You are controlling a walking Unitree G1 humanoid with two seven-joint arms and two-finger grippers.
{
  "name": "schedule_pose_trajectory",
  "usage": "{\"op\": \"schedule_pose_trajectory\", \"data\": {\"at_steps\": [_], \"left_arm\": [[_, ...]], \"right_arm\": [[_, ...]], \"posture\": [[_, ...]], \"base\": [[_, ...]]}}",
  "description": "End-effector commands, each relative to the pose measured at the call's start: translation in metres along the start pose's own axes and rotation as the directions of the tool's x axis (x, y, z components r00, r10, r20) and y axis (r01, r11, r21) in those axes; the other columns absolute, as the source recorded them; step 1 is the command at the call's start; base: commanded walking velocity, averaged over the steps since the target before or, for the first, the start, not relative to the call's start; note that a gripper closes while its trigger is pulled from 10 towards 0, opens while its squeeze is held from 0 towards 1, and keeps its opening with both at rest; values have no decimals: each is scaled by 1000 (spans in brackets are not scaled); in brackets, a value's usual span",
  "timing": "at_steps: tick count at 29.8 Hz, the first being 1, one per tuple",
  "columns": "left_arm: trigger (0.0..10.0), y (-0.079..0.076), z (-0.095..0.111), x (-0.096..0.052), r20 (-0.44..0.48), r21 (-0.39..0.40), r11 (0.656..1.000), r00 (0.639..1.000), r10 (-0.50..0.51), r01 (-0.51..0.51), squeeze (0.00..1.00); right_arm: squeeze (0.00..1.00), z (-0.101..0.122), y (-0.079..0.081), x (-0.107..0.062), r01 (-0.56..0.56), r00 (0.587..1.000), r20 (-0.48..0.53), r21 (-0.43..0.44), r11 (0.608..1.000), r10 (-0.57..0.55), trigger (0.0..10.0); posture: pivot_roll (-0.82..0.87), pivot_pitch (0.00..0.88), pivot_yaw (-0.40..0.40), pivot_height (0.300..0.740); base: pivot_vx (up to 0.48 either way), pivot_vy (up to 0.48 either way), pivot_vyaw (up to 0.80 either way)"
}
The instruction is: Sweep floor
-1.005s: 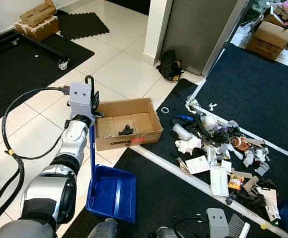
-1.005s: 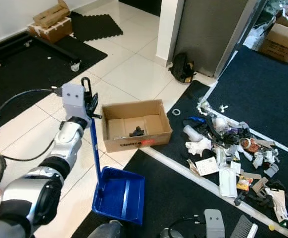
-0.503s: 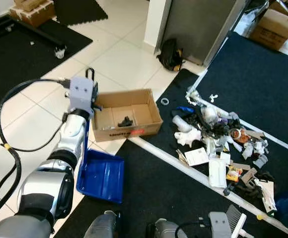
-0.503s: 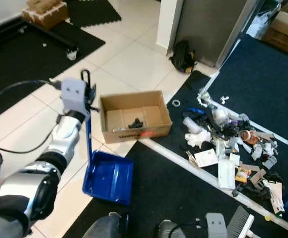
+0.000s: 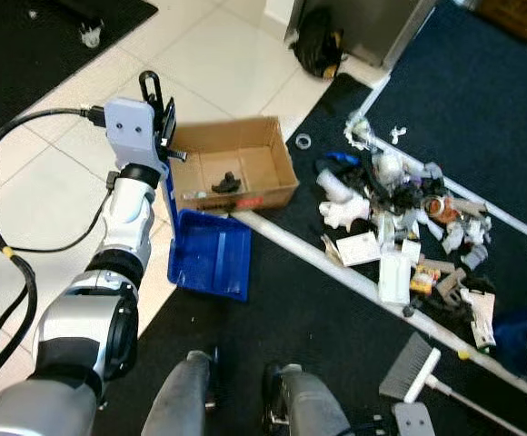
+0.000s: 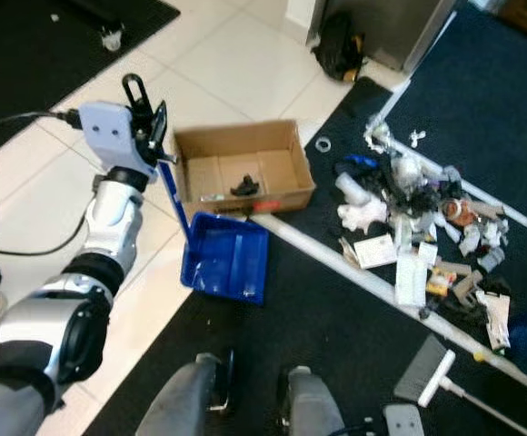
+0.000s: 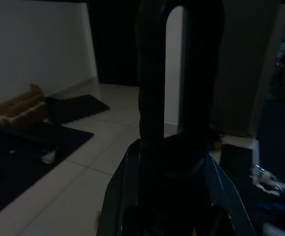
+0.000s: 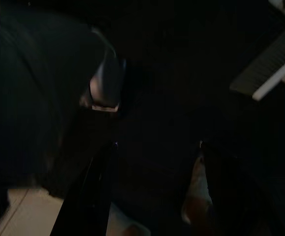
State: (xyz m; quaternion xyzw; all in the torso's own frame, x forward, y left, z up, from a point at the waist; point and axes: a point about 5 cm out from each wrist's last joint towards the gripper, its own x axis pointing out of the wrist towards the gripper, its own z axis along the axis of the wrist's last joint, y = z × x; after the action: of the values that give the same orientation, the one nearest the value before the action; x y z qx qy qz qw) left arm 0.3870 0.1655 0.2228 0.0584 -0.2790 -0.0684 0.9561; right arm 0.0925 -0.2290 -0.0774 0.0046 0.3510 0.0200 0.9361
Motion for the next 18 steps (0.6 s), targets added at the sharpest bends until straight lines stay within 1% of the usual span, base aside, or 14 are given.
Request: {"op": "schedule_pose_trajectory", "data": {"at_steps": [1,2,4,6,7,12,18], "left_arm": [[10000,-6,-2,-3,8,-19,1000,1000,-10,11,0],[10000,-7,-3,-4,10,-29,999,1000,-13,14,0],[10000,-8,-4,-5,11,-40,999,1000,-16,16,0],[10000,-12,-6,-7,3,-51,998,1000,-26,27,0],[10000,-12,-6,-7,3,-51,998,1000,-26,27,0],[10000,-18,-11,-12,-8,-57,997,998,-61,61,0],[10000,-20,-14,-16,-24,-46,996,996,-84,83,0]], "right_arm": [[0,-13,-2,-11,7,999,-42,13,1000,-6,10000],[0,-13,-3,-16,2,1000,-28,7,1000,-1,10000],[0,-12,-3,-20,-4,1000,-14,-2,1000,4,10000],[0,-8,-2,-27,-6,1000,18,-3,1000,6,10000],[0,-8,-2,-27,-6,1000,18,-3,1000,6,10000],[0,-3,3,-38,-13,999,39,3,1000,13,10000],[0,-1,6,-44,-17,999,43,10,1000,16,10000]], "posture": [[-171,518,-88,740],[-203,549,-98,740],[-208,552,-98,740],[-230,595,-102,740],[-230,595,-102,740],[-245,625,-104,740],[-242,641,-102,740]], "base": [[0,0,0],[0,0,0],[0,0,0],[0,0,0],[0,0,0],[0,0,0],[0,0,0]]}}
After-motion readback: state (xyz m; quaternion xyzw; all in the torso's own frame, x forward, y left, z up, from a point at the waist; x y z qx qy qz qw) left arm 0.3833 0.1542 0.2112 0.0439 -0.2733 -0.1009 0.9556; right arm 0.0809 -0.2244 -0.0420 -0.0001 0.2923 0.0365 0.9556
